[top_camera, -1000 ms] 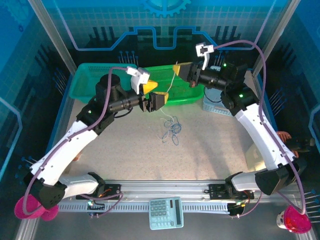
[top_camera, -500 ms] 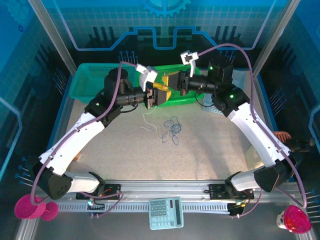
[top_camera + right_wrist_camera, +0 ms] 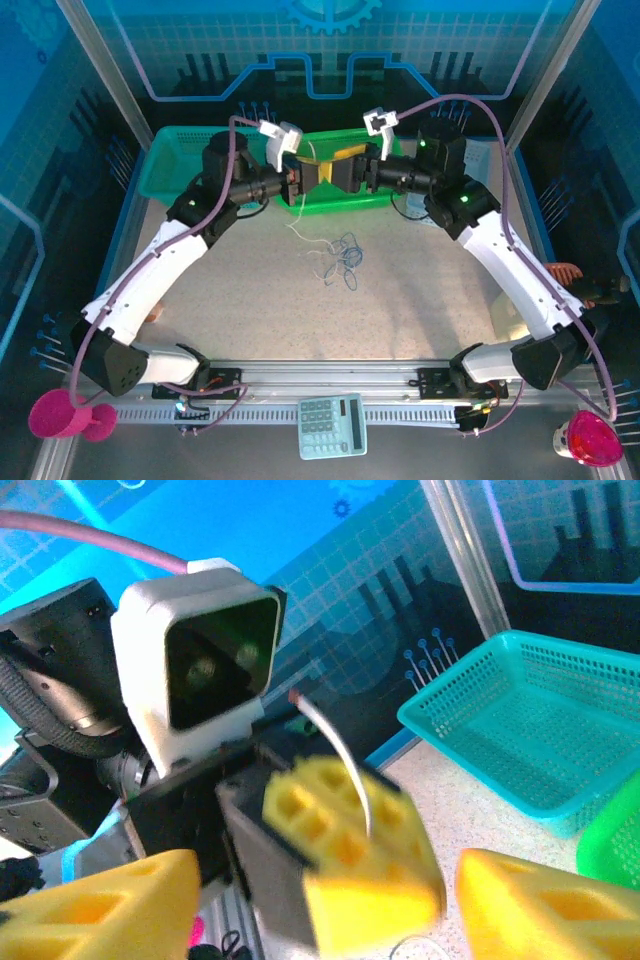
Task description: Untangle the cables
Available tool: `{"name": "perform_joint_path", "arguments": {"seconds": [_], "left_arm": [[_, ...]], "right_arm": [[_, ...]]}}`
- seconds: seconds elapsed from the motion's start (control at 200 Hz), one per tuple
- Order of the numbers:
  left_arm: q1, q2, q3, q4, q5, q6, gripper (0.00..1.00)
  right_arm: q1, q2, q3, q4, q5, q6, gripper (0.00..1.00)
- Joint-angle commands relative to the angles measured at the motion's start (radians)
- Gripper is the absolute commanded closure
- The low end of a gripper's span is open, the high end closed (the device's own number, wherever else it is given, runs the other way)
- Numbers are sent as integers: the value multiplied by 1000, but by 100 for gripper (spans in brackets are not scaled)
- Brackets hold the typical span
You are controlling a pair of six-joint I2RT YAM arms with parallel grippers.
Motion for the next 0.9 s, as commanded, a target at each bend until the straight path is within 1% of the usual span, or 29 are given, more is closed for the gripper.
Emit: {"name": "perform_joint_path", "arguments": {"seconds": [0.0, 0.03, 0.07, 0.12, 0.135, 0.31, 0.395, 0.47, 0.61, 0.675, 0.75, 0.89], "left_arm": [[69, -3, -9, 78, -48, -34, 100], [89, -1, -3, 83, -50, -42, 100], [111, 5, 9, 87, -56, -47, 100], [133, 15, 29, 85, -67, -43, 100], [142, 17, 37, 83, -69, -42, 100], [220, 76, 136, 81, -121, -6, 100], [265, 123, 197, 83, -163, 9, 100], [307, 171, 253, 86, -200, 21, 100], [379, 274, 363, 81, -266, 28, 100], [410, 325, 419, 66, -298, 20, 100], [440, 379, 479, 52, -317, 8, 100], [469, 465, 576, 16, -341, -5, 100]], "right_arm": [[-22, -59, -40, -1, 51, -15, 22], [-27, -68, -53, -4, 63, -19, 20], [-29, -79, -67, -16, 88, -28, 14], [-32, -93, -83, -28, 122, -46, 2], [-31, -97, -89, -31, 134, -50, 0], [-34, -135, -137, -97, 320, -79, 0], [-37, -146, -150, -128, 373, -84, 0], [-47, -161, -178, -122, 368, -64, 0], [-76, -178, -236, -65, 271, -13, 0], [-81, -182, -258, -60, 265, 6, 0], [-82, -188, -282, -70, 257, -10, 0], [-81, -216, -348, -102, 261, -32, 0]]}}
